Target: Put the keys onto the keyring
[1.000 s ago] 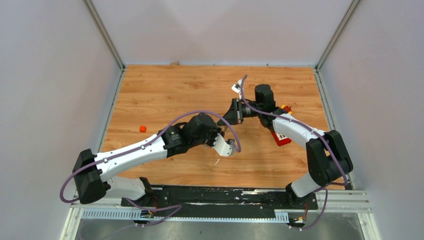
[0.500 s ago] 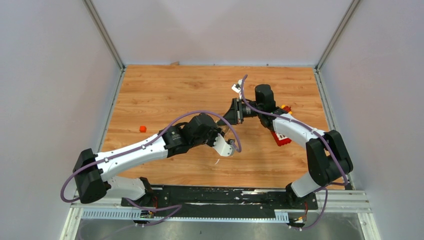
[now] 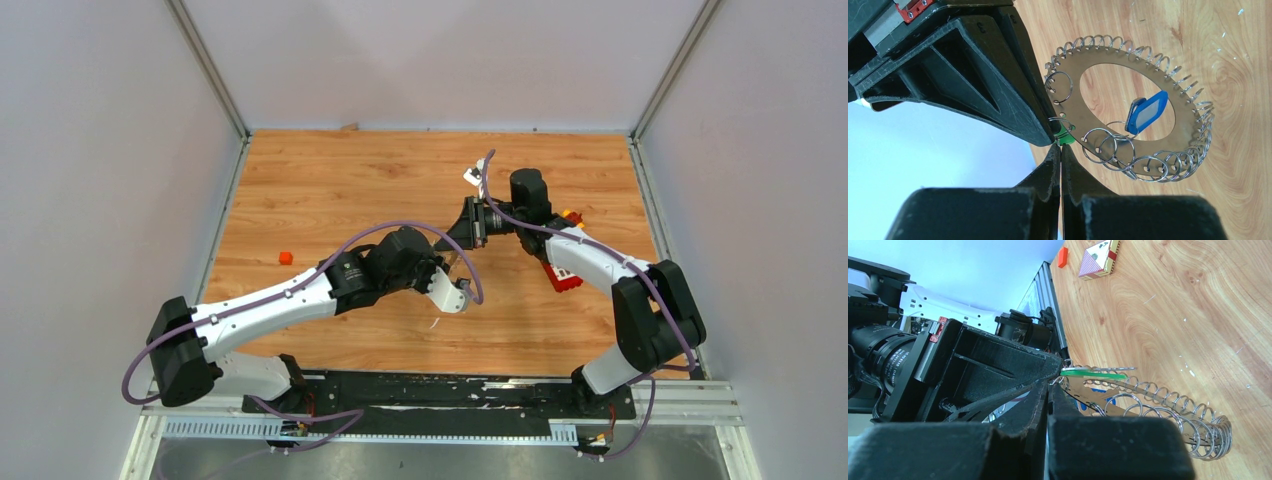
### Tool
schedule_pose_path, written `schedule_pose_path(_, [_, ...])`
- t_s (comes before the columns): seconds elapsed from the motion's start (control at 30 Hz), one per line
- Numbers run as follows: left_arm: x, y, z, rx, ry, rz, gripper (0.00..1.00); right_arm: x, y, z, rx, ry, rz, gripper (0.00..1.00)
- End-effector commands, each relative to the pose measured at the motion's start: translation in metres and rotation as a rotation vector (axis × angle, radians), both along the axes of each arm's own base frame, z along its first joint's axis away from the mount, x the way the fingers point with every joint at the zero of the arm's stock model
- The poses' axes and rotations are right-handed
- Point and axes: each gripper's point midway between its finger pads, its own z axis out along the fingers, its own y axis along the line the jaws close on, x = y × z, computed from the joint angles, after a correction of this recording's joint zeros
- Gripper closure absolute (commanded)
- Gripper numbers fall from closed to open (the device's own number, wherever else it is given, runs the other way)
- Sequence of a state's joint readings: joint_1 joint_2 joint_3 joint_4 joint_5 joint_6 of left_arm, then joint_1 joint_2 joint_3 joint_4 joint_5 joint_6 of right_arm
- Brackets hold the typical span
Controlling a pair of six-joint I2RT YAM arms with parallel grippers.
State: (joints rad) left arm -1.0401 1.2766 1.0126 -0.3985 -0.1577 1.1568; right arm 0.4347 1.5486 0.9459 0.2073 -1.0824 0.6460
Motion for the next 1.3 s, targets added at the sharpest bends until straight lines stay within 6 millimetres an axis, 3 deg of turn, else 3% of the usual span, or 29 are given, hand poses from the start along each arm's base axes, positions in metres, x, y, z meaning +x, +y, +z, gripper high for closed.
schedule_pose_path(0.0, [-0.009, 0.007, -0.025, 0.056, 0.087, -0.002, 1.00, 0.002, -0.003, 0.037, 0.076, -0.131, 0.001, 1.00])
schedule_pose_path(1.27, [-0.010, -0.005, -0.022, 0.019, 0.170, -0.015, 1.00, -0.004, -0.004, 0.051, 0.106, -0.164, 0.026, 1.00])
